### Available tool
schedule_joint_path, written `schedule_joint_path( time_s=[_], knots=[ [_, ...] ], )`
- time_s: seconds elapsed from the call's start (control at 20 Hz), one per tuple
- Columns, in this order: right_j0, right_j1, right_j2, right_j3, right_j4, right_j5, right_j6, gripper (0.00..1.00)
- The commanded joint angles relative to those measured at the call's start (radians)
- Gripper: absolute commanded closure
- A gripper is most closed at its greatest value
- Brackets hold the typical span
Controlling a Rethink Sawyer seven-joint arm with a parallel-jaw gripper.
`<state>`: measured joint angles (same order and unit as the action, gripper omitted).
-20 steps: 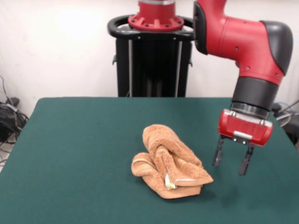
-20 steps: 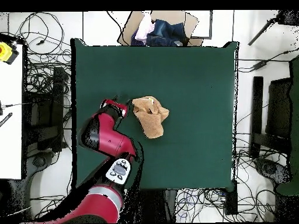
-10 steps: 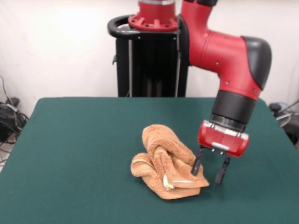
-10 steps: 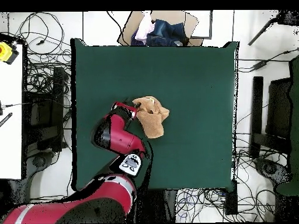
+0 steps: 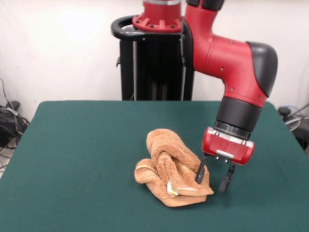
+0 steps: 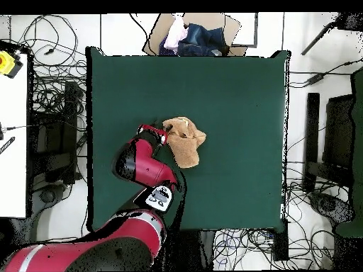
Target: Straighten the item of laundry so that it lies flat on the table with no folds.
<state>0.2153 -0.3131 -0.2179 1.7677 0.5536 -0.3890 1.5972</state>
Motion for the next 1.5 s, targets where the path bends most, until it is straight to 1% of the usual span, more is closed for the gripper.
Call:
schedule_joint_path(
  time_s=[0.05,0.5,0.8,1.0,1.15,1.5],
  knots=[
    [0.032,-0.005,-0.027,0.006,0.029,0.051,0.153,0.00],
    [0.057,-0.012,-0.063,0.002,0.047,0.090,0.158,0.00],
    [0.077,0.008,-0.063,0.007,0.063,0.065,0.185,0.00],
    [0.073,0.016,-0.055,0.006,0.053,0.050,0.197,0.00],
    [0.081,0.028,-0.058,0.003,0.068,0.040,0.200,0.00],
    [0.083,0.041,-0.055,0.001,0.071,0.020,0.210,0.00]
  ],
)
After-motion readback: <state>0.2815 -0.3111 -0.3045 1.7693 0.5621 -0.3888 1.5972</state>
